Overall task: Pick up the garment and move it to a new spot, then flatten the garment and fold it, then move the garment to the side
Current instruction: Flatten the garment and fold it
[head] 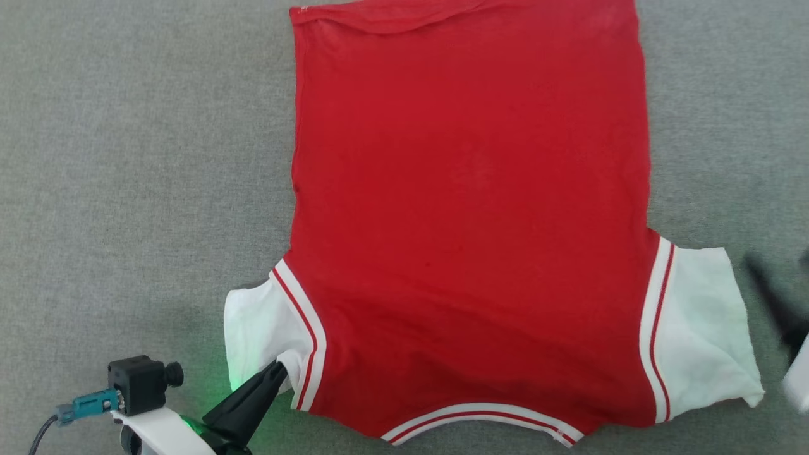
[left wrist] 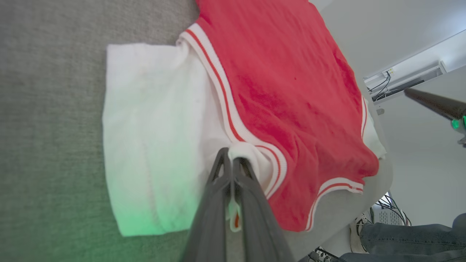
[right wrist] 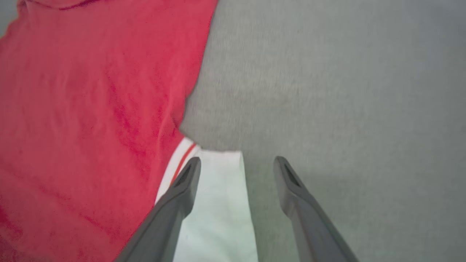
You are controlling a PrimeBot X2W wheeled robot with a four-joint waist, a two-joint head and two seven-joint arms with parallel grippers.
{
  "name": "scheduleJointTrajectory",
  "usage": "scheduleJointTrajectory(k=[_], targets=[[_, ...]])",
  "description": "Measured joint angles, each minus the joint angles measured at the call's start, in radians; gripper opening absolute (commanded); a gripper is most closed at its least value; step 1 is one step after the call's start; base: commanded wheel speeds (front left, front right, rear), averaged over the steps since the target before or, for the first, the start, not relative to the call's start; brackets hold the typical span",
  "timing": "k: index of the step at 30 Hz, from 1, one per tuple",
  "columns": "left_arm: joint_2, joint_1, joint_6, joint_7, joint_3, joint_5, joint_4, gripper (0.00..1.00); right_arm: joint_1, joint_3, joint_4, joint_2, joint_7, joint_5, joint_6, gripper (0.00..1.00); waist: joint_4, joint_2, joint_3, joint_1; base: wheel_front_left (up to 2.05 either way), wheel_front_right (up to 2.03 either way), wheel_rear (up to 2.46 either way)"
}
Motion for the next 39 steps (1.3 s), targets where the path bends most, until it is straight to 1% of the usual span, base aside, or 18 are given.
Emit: scheduleJointTrajectory(k=[3,5,9,11,13,18,23,26,30,35,36,37,38,39], targets=[[0.0,-0.011,0.0,0.0,-0.002,0.012,-0.019,0.0,-0.173,-0.012,-0.01,-0.051,0.045,-0.021,0.0,1.0,0.01,0.0,0.019,0.0,0.0,0.0,0.0],[0.001,-0.029,0.0,0.0,-0.007,0.019,-0.033,0.0,-0.311,0.0,0.037,-0.06,0.065,-0.04,0.0,1.0,0.02,0.0,0.035,0.0001,0.0,0.0,0.0],[-0.004,-0.083,0.0,0.0,-0.044,0.024,-0.054,0.0,-0.575,0.016,0.223,-0.062,0.078,-0.116,0.0,1.0,0.056,0.0,0.069,0.0,0.0,0.0,0.0],[-0.008,-0.113,0.0,0.0,-0.069,0.024,-0.057,0.0,-0.697,0.015,0.327,-0.05,0.078,-0.153,0.0,1.0,0.081,0.0,0.085,0.0,0.0,0.0,0.0],[-0.01,-0.135,0.0,0.0,-0.081,0.015,-0.057,0.0,-0.814,0.016,0.425,-0.051,0.074,-0.21,0.0,1.0,0.104,0.0,0.104,0.0,0.0,0.0,0.0],[-0.011,-0.185,0.0,0.0,-0.119,0.004,-0.066,0.0,-1.033,-0.025,0.656,-0.045,0.066,-0.33,0.0,1.0,0.169,0.0,0.151,0.0,0.0,0.0,0.0],[-0.007,-0.209,0.0,0.0,-0.13,-0.004,-0.078,0.0,-1.119,-0.035,0.839,-0.06,0.127,-0.438,0.0,1.0,0.219,0.0,0.2,0.0,0.0,0.0,0.0],[-0.008,-0.21,0.0,0.0,-0.128,-0.011,-0.087,0.0,-1.137,-0.04,0.888,-0.072,0.163,-0.492,0.0,1.0,0.237,0.0,0.223,0.0,0.0,0.0,0.0],[-0.008,-0.21,0.0,0.0,-0.124,-0.011,-0.092,0.0,-1.15,-0.037,0.928,-0.061,0.209,-0.482,0.0,1.0,0.245,0.0,0.242,0.0,0.0,0.0,0.0],[-0.008,-0.223,0.0,0.0,-0.123,-0.011,-0.097,0.0,-1.153,-0.022,0.938,-0.056,0.208,-0.458,0.0,1.0,0.239,0.0,0.25,0.0,0.0,0.0,0.0],[-0.008,-0.226,0.0,0.0,-0.123,-0.011,-0.099,0.0,-1.153,-0.021,0.938,-0.056,0.207,-0.455,0.0,0.6,0.237,0.0,0.251,0.0,0.0,0.0,0.0],[-0.008,-0.227,0.0,0.0,-0.123,-0.011,-0.099,0.0,-1.153,-0.024,0.937,-0.053,0.207,-0.453,0.0,0.38,0.237,0.0,0.252,0.0001,0.0,0.0,0.0],[-0.008,-0.229,0.0,0.0,-0.125,-0.011,-0.1,0.0,-1.153,-0.024,0.937,-0.051,0.207,-0.452,0.0,0.11,0.236,0.0,0.253,0.0,0.0,0.0,0.0],[-0.008,-0.23,0.0,0.0,-0.126,-0.011,-0.1,0.0,-1.153,-0.025,0.938,-0.047,0.207,-0.451,0.0,0.0,0.235,0.0,0.253,0.0,0.0,0.0,0.0]])
